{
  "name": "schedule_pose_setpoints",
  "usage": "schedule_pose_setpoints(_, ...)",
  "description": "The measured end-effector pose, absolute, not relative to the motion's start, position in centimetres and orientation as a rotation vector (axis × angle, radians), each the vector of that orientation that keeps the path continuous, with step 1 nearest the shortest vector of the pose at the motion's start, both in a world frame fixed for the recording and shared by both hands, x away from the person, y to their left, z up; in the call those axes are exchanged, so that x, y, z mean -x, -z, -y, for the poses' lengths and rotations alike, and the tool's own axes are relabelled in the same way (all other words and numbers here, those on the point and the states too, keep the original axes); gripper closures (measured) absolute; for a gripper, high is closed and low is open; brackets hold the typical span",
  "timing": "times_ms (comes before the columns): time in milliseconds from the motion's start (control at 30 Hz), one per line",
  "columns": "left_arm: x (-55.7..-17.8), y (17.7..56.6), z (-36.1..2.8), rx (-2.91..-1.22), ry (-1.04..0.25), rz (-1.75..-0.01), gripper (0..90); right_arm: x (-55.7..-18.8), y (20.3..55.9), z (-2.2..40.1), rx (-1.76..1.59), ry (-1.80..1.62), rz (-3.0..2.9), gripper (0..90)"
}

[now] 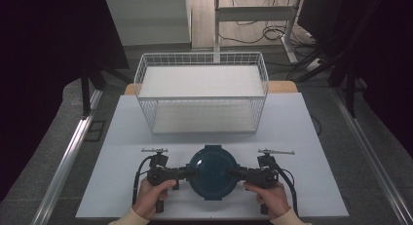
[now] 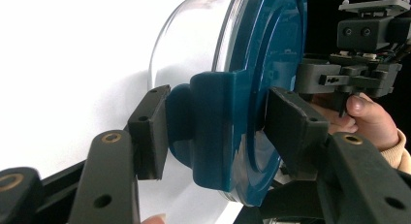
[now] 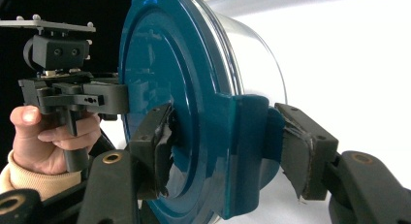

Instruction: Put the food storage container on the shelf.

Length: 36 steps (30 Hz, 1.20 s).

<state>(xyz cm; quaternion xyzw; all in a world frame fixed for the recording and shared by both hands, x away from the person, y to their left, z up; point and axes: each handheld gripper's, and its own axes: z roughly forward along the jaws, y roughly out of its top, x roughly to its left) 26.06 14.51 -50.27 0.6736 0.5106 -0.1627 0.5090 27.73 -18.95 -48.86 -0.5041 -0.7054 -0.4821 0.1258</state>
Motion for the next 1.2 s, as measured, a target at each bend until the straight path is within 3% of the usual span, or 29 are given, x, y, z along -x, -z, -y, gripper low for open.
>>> schedule_pose_setpoints(700, -24.3, 44.5, -15.3, -1.638, 0.193, -1.079, 44.8, -26.3, 43.6, 18.3, 1.287, 1.641, 2.208, 42.0)
schedule_pose_setpoints(1200, -26.2, 40.6, -16.4, -1.622, 0.115, -1.03, 44.8, -28.8, 39.3, 17.0, 1.208, 1.704, 2.278, 42.0)
